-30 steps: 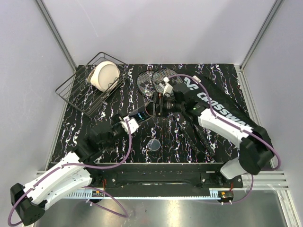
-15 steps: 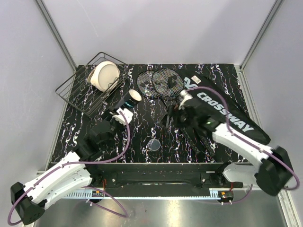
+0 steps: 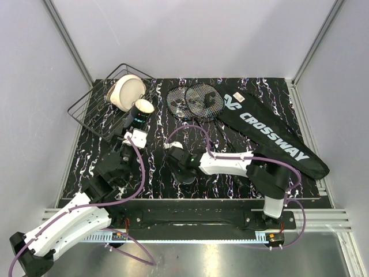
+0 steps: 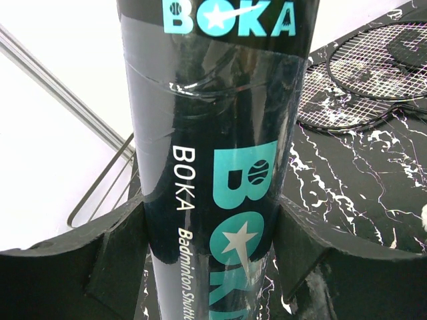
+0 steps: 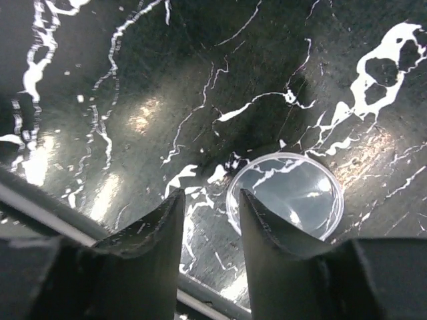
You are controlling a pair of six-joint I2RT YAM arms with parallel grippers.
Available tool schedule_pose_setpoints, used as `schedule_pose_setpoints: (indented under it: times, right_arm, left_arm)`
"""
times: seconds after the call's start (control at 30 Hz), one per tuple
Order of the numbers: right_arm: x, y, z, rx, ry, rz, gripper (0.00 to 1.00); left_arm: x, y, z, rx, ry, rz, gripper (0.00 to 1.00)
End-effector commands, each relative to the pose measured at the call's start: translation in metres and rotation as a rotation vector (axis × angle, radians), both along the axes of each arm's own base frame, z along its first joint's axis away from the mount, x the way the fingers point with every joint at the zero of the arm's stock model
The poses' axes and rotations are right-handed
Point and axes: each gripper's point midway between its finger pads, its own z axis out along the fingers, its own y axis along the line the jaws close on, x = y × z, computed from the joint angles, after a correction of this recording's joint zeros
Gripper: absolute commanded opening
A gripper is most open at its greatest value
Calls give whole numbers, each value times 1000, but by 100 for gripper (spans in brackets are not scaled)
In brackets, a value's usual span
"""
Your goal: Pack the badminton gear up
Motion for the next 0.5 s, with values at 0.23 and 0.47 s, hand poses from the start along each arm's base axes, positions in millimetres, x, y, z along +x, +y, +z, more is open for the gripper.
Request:
schedule_pose_setpoints:
  times: [0.23,0.47]
  right_arm:
    - [15,-18,-10,-142,-112,-22,0]
    - [43,-47,106,262,-196,-147,0]
  left_arm:
    - [1,-7,19,-32,-61,-40,0]
    - [-7,-62,1,42,-10,-345,0]
